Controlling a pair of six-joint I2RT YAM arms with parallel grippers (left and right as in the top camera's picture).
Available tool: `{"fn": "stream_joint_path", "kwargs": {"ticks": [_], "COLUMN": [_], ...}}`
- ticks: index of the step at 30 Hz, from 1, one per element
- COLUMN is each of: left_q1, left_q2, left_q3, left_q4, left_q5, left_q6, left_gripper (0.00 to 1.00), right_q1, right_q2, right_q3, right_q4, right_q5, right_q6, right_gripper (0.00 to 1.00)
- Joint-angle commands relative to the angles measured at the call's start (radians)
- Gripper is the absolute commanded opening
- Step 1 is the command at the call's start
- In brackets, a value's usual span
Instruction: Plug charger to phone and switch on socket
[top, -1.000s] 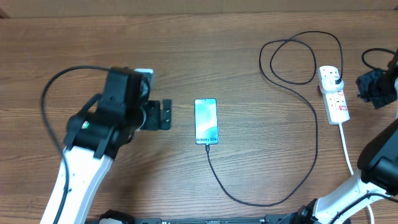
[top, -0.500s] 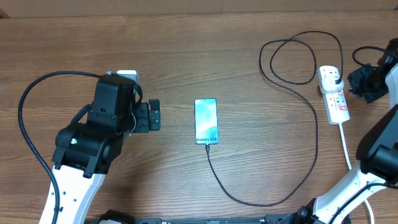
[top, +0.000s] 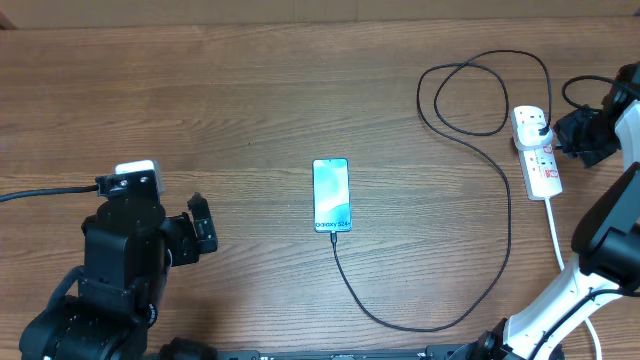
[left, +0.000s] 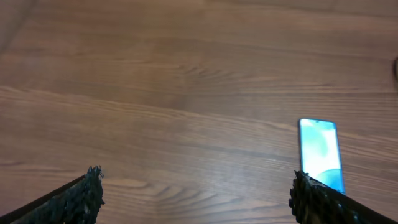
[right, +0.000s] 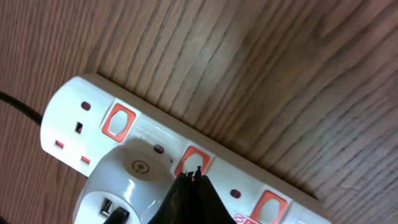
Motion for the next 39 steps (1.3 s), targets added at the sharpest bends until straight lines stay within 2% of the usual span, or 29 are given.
{"fn": "stream_joint_path", "kwargs": {"ticks": [1, 22, 27, 39], "left_q1": [-0.006, -0.006, -0.006, -0.006], "left_q2": [0.008, 0.008, 0.008, 0.011], "left_q3": [0.004, 0.004, 0.004, 0.004], "left_q4": [-0.011, -0.011, -0.012, -0.051], "left_q5": [-0.060, -0.062, -0.061, -0.059], "left_q6": [-0.037, -0.040, -0.040, -0.040], "left_gripper": [0.99, 0.99, 0.99, 1.00], "right_q1": [0.027, 0.058, 0.094, 0.101], "right_q2": [0.033, 0.093, 0.161, 0.171], "right_q3": [0.031, 0.030, 0.030, 0.035], "right_q4": [0.005, 0.002, -0.003, -0.032], "right_q5": [-0.009, -0.017, -0.016, -0.042], "right_q6": [-0.019, -0.020, -0.046, -0.099], "right_gripper": [0.04, 0.04, 0.04, 0.04]}}
